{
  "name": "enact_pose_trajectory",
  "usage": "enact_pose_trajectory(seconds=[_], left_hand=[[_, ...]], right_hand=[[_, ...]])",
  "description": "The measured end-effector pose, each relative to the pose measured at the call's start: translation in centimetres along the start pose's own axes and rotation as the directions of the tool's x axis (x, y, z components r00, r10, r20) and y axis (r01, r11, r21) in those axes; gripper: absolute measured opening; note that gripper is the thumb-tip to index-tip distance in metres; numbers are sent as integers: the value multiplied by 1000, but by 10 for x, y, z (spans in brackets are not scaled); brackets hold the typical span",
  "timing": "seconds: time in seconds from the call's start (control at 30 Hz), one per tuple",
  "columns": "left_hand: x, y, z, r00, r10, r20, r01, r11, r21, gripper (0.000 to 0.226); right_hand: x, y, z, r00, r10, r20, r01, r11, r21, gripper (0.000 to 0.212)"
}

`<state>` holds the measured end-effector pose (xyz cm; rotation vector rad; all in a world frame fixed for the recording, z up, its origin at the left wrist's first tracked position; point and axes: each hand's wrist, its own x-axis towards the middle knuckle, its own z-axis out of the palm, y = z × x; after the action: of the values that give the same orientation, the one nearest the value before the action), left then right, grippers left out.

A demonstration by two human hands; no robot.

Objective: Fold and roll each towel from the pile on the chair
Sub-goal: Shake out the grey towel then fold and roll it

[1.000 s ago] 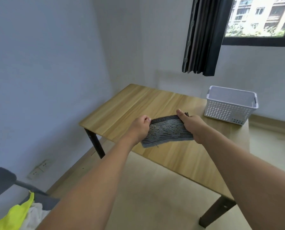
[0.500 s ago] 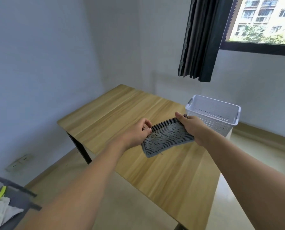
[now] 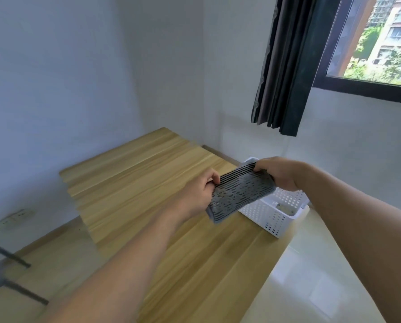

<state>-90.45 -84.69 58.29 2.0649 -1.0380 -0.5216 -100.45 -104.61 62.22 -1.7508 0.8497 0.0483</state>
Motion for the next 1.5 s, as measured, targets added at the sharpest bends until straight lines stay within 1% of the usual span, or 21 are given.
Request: enact_pose_trajectory(seconds=[0.07, 0.13, 0.23, 0.3, 0.37, 0.4, 0.5, 0.57, 0.67, 0.73, 0.83, 0.87, 0.93, 1.0, 1.13, 1.17, 1.23, 1.3, 1.37, 1.5], left_hand=[[29, 17, 14, 999, 33, 6, -33, 999, 8, 17], [62, 31, 35, 999, 33, 21, -34, 999, 36, 18], [117, 46, 73, 999, -4, 43, 2, 998, 62, 14], [155, 48, 99, 996, -53, 70, 45, 992, 114, 9], [197, 43, 122, 986, -137, 98, 118, 976, 183, 11], [219, 39, 133, 974, -189, 123, 156, 960, 233, 14], [272, 19, 167, 913, -343, 221, 233, 884, 406, 18], [296, 8, 185, 872, -416, 258, 272, 850, 451, 14], [321, -7, 205, 817, -490, 304, 319, 824, 469, 12], [334, -15, 214, 779, -527, 339, 335, 807, 486, 12], [349, -31, 227, 731, -578, 363, 344, 771, 535, 17], [353, -36, 232, 710, -597, 373, 341, 756, 559, 18], [355, -45, 242, 665, -637, 390, 338, 722, 603, 12], [356, -50, 253, 628, -667, 401, 361, 706, 609, 10], [363, -58, 269, 589, -689, 422, 354, 690, 631, 26], [365, -61, 272, 579, -695, 427, 341, 682, 648, 28], [368, -70, 280, 550, -713, 434, 305, 656, 691, 30], [371, -76, 287, 520, -731, 442, 273, 633, 724, 33], [375, -81, 292, 501, -740, 448, 258, 622, 739, 34], [381, -92, 296, 489, -752, 442, 270, 612, 743, 31]], right_hand=[[18, -5, -29, 993, -67, -98, 58, 994, -90, 15], [39, 1, -57, 978, -111, -175, 88, 986, -138, 22], [81, 19, -100, 961, -134, -241, 93, 981, -171, 21], [120, 39, -122, 959, -122, -254, 73, 979, -193, 25], [164, 59, -138, 965, -113, -237, 56, 970, -236, 27], [187, 70, -143, 969, -110, -222, 43, 956, -289, 26], [243, 98, -144, 986, -82, -148, -2, 870, -492, 16], [272, 116, -142, 994, -44, -97, -18, 831, -557, 10], [302, 139, -139, 999, 29, -46, -50, 808, -587, 4], [317, 151, -140, 998, 63, -27, -68, 821, -568, 2], [332, 163, -138, 993, 113, 43, -65, 802, -594, 9], [337, 167, -134, 992, 107, 61, -49, 799, -599, 7], [345, 180, -124, 990, 104, 90, -31, 805, -592, 12], [352, 195, -116, 988, 116, 100, -34, 801, -597, 9], [366, 209, -112, 989, 117, 90, -42, 806, -590, 19], [368, 210, -110, 986, 141, 94, -58, 802, -594, 29], [374, 212, -105, 966, 241, 91, -139, 784, -605, 50], [378, 216, -100, 943, 317, 102, -196, 777, -598, 61], [382, 222, -98, 944, 316, 97, -196, 771, -606, 63], [383, 233, -93, 966, 247, 78, -140, 751, -645, 57]])
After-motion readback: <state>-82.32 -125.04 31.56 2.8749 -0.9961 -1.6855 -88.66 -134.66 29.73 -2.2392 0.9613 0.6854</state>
